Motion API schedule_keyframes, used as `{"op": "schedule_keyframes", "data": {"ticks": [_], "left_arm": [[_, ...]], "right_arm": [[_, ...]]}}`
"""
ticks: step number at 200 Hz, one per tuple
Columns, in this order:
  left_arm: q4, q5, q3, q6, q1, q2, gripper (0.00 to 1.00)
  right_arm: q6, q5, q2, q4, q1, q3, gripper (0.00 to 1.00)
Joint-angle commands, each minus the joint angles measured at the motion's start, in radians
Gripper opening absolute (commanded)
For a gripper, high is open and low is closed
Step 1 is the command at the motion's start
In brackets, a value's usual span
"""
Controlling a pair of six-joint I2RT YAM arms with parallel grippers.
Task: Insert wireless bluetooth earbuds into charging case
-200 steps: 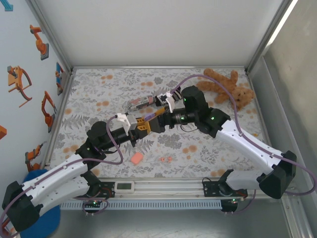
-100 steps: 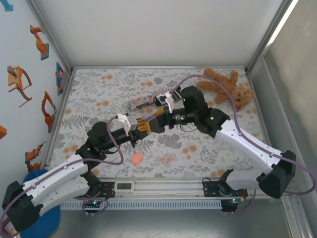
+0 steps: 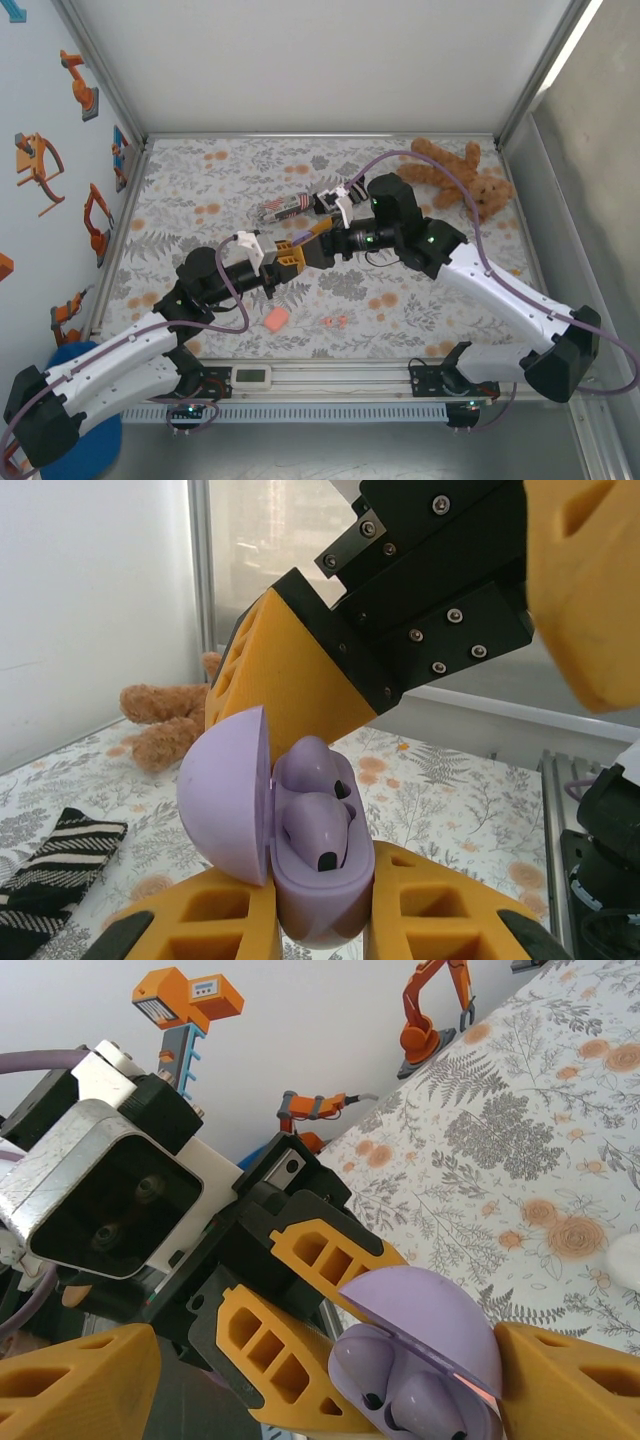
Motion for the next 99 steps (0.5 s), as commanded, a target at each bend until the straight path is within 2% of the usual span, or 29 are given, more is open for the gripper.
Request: {"op": "schedule_keyframes", "data": {"ticks": [1,99], "left_arm": [[0.021,-0.007,-0.012,-0.016,-0.005,-0.013,0.0],[0.003,-0.018,-0.01,-0.012,-0.004,-0.027,0.0]], "right_arm": [[-0.018,-0.021,-0.036,0.026,0.013,0.024,0.84],[-0.039,-0.027,-0.069,0.04,0.023,-0.005,0.83]]}}
